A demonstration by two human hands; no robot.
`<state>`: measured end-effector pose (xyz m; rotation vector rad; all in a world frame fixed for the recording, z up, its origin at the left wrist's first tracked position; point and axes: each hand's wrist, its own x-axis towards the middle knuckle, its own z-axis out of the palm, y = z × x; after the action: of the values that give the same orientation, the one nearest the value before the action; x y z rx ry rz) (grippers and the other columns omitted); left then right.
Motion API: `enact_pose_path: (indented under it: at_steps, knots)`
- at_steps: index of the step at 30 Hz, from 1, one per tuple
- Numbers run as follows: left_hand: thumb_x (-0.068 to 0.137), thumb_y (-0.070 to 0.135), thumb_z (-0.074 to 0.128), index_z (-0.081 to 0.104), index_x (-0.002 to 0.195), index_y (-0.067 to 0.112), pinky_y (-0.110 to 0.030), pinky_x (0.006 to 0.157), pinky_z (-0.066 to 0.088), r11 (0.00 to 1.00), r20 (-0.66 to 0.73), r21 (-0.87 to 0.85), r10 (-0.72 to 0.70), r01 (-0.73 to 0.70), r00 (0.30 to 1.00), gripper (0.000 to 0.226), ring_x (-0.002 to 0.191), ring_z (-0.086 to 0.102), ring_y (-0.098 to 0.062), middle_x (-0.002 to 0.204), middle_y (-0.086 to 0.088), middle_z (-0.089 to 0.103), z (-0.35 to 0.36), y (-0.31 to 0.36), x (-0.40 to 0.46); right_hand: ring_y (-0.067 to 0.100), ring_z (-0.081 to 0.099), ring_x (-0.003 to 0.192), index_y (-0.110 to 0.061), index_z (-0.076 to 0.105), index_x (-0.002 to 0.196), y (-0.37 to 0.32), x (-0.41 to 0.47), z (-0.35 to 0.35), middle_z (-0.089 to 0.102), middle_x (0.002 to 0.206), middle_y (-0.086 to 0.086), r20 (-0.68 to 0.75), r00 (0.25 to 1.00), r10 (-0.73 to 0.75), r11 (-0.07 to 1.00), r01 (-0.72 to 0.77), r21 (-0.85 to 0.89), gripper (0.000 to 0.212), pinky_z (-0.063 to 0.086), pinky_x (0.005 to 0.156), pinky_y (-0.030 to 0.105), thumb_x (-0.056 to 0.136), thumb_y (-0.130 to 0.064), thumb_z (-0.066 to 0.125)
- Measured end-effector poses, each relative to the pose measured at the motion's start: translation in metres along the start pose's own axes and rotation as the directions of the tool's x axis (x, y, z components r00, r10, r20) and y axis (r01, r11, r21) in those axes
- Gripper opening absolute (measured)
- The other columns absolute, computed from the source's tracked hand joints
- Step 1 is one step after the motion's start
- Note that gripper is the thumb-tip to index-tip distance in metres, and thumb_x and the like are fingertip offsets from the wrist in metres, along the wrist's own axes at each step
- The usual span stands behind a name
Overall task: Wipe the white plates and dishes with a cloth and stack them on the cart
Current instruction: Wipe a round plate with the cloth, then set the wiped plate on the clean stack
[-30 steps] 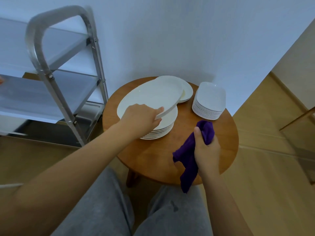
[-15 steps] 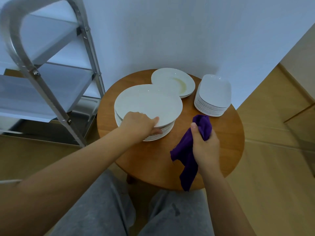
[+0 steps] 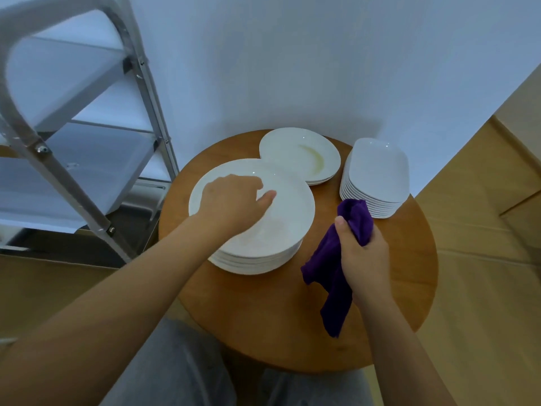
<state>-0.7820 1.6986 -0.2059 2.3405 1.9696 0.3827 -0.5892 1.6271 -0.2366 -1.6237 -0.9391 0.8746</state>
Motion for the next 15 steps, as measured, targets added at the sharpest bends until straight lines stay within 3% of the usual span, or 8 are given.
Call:
enact_pose_path:
  at_steps: [2, 6, 8, 12, 15]
  knots:
    - [0.095, 0.049, 0.04, 0.058, 0.123, 0.022, -0.032, 0.085, 0.049, 0.995, -0.063, -0.095, -0.032, 0.025, 0.998, 0.043, 0.102, 0.061, -0.018, 0.113, 0.002, 0.067, 0.001, -0.001, 0.023, 0.012, 0.06, 0.074, -0.038, 0.052, 0.085, 0.001, 0.014, 0.003, 0.061, 0.081, -0.005, -0.007, 1.0, 0.007, 1.0, -0.007, 0.006, 0.01, 0.044, 0.058, 0.024, 0.086, -0.04, 0.062]
    - [0.094, 0.036, 0.048, 0.063, 0.112, 0.015, -0.03, 0.076, 0.046, 0.988, -0.062, -0.146, -0.068, 0.059, 0.996, 0.031, 0.095, 0.058, -0.021, 0.105, -0.001, 0.066, 0.012, -0.009, 0.084, 0.012, 0.059, 0.067, -0.035, 0.054, 0.081, 0.003, 0.043, 0.009, 0.061, 0.074, -0.004, -0.012, 1.0, 0.014, 1.0, -0.014, 0.009, 0.01, 0.046, 0.055, 0.023, 0.085, -0.04, 0.063]
    - [0.092, 0.031, 0.052, 0.064, 0.103, 0.01, -0.028, 0.07, 0.041, 0.974, -0.005, -0.196, -0.121, 0.117, 0.993, 0.027, 0.089, 0.057, -0.022, 0.097, -0.002, 0.063, 0.021, -0.011, 0.119, 0.011, 0.059, 0.067, -0.033, 0.054, 0.081, 0.002, 0.059, 0.016, 0.062, 0.074, -0.004, -0.006, 1.0, 0.017, 1.0, -0.018, -0.01, 0.011, 0.045, 0.055, 0.022, 0.085, -0.041, 0.062]
    - [0.086, 0.035, 0.06, 0.05, 0.067, 0.008, -0.025, 0.046, 0.033, 0.968, 0.18, -0.097, -0.212, 0.232, 0.961, 0.034, 0.059, 0.051, -0.018, 0.064, -0.001, 0.05, 0.048, -0.013, 0.17, 0.01, 0.06, 0.074, -0.032, 0.055, 0.084, -0.002, 0.091, 0.031, 0.062, 0.079, -0.007, 0.01, 1.0, 0.004, 0.998, -0.003, -0.056, 0.011, 0.044, 0.059, 0.022, 0.086, -0.042, 0.06]
    - [0.087, 0.044, 0.057, 0.043, 0.063, 0.012, -0.026, 0.044, 0.03, 0.956, 0.232, -0.061, -0.267, 0.288, 0.935, 0.043, 0.053, 0.043, -0.014, 0.06, -0.001, 0.047, 0.063, -0.013, 0.192, 0.011, 0.06, 0.073, -0.03, 0.056, 0.083, -0.001, 0.105, 0.036, 0.062, 0.077, -0.005, 0.012, 1.0, -0.009, 0.998, 0.01, -0.057, 0.014, 0.045, 0.061, 0.024, 0.084, -0.042, 0.061]
